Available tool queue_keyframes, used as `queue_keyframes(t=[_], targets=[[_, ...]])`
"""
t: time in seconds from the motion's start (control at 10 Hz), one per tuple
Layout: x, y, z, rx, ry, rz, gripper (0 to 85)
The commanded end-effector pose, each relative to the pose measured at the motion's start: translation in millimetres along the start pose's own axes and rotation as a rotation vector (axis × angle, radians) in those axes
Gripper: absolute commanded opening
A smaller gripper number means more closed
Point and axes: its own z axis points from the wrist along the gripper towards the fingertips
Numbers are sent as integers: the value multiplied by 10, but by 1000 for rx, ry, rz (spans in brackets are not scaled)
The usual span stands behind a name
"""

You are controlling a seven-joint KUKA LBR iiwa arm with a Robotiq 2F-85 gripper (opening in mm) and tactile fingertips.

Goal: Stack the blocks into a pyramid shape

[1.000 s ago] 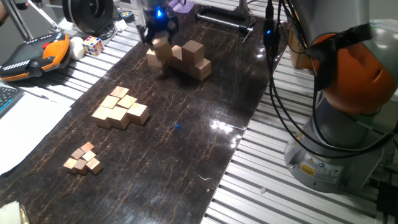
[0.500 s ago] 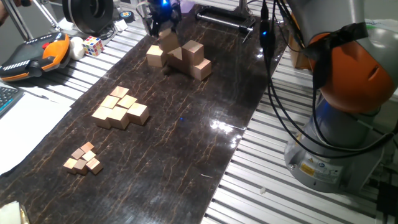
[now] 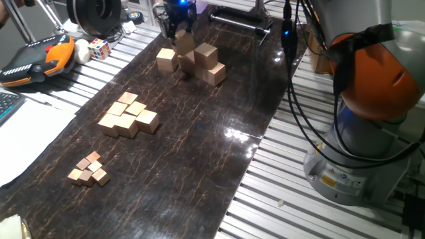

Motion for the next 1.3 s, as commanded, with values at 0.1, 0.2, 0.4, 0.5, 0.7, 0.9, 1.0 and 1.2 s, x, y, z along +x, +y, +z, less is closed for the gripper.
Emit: queue_keyframes(t=[0.1,0.2,0.4,0.5,0.7,0.9,1.0,1.2], targets=[[6,-64,30,-2,-4,-106,617],[18,-112,77,-9,-12,-111,610],[63,-145,159,-16,-28,-106,610],[82,-163,195,-16,-32,-106,610],[101,-168,224,-25,-38,-105,610],[122,-176,219,-27,-39,-103,613],[137,-186,205,-27,-36,-102,613],[153,-183,207,-25,-35,-97,610]])
